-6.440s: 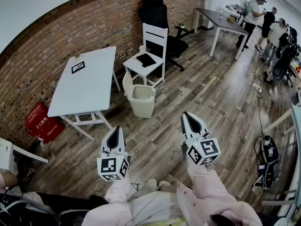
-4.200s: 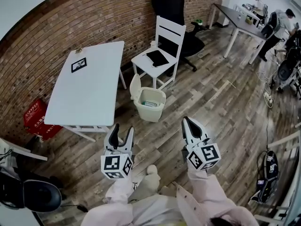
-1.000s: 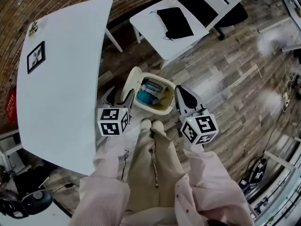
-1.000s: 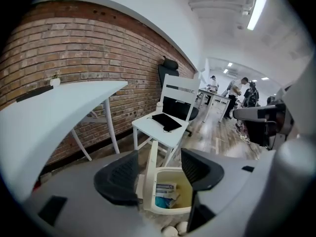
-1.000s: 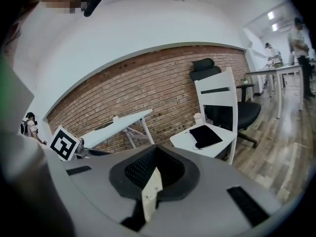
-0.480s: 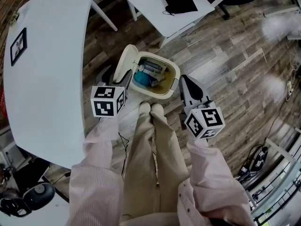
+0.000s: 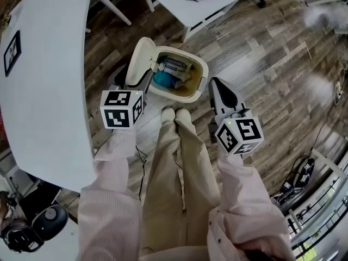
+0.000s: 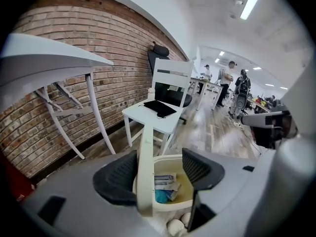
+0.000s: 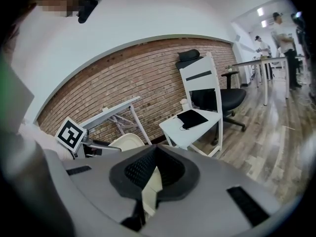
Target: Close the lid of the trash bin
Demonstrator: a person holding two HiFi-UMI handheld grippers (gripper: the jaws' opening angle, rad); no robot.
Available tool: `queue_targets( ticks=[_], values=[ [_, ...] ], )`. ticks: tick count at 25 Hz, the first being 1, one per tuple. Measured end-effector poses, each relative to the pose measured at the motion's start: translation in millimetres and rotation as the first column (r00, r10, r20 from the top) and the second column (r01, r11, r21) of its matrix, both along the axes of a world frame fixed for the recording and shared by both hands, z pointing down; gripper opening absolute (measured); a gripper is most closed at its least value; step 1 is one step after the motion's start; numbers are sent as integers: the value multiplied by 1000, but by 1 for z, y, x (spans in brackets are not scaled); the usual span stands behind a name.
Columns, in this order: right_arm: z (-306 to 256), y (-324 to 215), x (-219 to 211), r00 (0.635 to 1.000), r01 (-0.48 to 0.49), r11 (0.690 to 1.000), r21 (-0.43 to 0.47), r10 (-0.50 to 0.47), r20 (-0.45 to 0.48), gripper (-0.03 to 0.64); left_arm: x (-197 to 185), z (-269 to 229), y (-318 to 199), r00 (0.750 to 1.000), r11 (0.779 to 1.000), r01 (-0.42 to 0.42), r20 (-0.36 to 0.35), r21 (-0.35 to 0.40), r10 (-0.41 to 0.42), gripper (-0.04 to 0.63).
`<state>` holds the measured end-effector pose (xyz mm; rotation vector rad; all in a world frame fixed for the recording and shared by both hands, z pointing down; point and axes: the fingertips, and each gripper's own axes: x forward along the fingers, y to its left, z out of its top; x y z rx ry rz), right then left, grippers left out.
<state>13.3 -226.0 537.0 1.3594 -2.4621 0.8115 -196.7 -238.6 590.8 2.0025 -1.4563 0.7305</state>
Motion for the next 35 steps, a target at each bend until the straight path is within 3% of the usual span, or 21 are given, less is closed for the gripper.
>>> queue_targets(
  ticks=[18, 35],
  values=[
    [7, 21, 40, 995, -96, 995, -39, 96, -19, 3, 70, -5, 13, 994, 997, -82, -70, -16, 80, 278],
    [21, 36, 75, 979, -201, 978, -61, 200, -28, 3, 121, 21, 17, 984, 987, -146, -110, -62, 139, 278]
  ],
)
